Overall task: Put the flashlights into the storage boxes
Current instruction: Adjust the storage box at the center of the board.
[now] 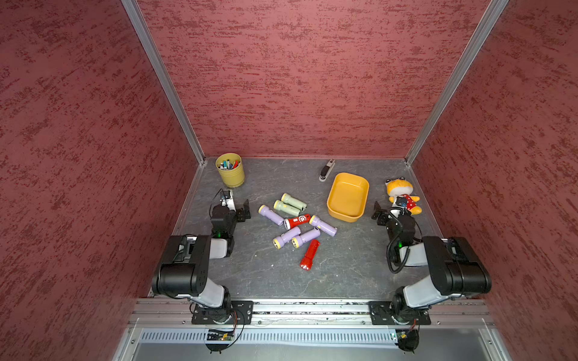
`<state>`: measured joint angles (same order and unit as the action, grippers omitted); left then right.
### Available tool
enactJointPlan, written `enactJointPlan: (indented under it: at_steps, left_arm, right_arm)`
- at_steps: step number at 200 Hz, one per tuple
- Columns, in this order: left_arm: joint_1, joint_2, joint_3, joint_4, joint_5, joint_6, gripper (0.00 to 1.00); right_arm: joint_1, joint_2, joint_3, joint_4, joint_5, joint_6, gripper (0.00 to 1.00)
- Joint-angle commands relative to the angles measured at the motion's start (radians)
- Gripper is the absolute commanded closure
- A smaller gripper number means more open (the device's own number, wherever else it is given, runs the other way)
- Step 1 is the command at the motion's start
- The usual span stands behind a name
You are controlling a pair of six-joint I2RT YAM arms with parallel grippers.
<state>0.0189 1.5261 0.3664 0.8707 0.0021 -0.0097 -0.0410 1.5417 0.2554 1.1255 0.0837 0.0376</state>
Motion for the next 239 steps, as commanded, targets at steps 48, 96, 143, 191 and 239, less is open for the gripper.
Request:
enactJointPlan:
  at_steps: [48, 96, 143, 191, 239]
  left_arm:
    - [0.007, 0.008, 0.014, 0.022, 0.012, 0.012, 0.01]
    - [0.008, 0.008, 0.014, 0.022, 0.011, 0.011, 0.01]
    - [0.012, 0.008, 0.014, 0.021, 0.018, 0.010, 0.01]
    - [0.017, 0.008, 0.013, 0.021, 0.030, 0.006, 0.01]
    - [0.018, -0.008, 0.022, -0.002, 0.052, 0.012, 0.02]
  right_arm:
    - [0.006, 0.008, 0.022, 0.042, 0.025, -0.011, 0.01]
    - [0.005, 0.008, 0.022, 0.042, 0.025, -0.010, 0.01]
    - [0.006, 0.008, 0.022, 0.040, 0.025, -0.011, 0.01]
    - [0.005, 0.008, 0.022, 0.041, 0.024, -0.011, 0.01]
    - [0.005, 0.001, 0.019, 0.043, 0.031, -0.008, 0.01]
